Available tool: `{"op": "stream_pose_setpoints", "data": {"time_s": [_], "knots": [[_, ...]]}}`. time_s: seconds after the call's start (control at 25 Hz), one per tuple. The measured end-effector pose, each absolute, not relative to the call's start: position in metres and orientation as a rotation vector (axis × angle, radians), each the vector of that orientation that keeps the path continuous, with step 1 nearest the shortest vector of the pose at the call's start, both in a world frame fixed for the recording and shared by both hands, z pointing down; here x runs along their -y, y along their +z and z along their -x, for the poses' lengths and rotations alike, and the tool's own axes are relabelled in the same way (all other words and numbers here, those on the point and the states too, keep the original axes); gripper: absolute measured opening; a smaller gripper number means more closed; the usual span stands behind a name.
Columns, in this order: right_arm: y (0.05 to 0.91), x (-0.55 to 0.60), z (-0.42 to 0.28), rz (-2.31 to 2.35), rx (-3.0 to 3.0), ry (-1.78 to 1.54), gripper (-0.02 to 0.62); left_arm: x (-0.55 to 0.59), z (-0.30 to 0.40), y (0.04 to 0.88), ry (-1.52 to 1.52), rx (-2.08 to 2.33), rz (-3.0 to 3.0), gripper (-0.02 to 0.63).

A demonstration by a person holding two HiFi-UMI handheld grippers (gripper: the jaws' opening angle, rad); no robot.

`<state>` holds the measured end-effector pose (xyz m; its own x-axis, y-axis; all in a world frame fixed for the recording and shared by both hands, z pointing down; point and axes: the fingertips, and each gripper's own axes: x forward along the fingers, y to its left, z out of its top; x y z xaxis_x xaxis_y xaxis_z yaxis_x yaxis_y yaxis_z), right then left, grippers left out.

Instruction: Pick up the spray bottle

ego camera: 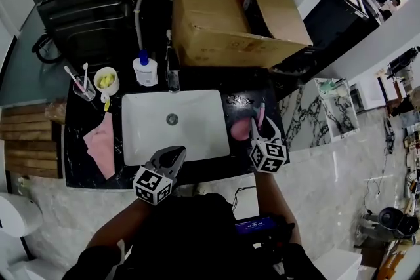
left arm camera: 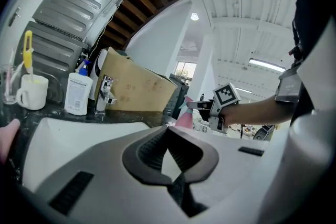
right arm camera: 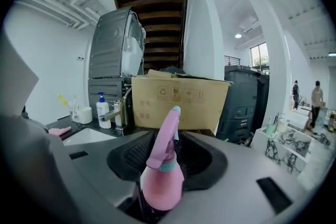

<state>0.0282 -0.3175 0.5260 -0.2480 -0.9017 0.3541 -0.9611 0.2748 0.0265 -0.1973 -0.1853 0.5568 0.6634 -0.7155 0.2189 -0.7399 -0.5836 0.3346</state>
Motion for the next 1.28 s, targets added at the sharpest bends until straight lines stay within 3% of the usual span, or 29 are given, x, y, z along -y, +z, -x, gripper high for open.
{"op": "stream_pose_setpoints", "data": {"time_s": [0.24,1.28], "knots": [[0.530,0.320,-0.033,-1.734,2.235,0.294,0.112,0.188,0.196,0.557,0.089,1.134,-2.488,0.008],[0.513,0.286,-0.037,-1.677,2.366,0.241,0.107,0.184,0.173,0.557,0.133,0.972,-2.565,0.008]]}}
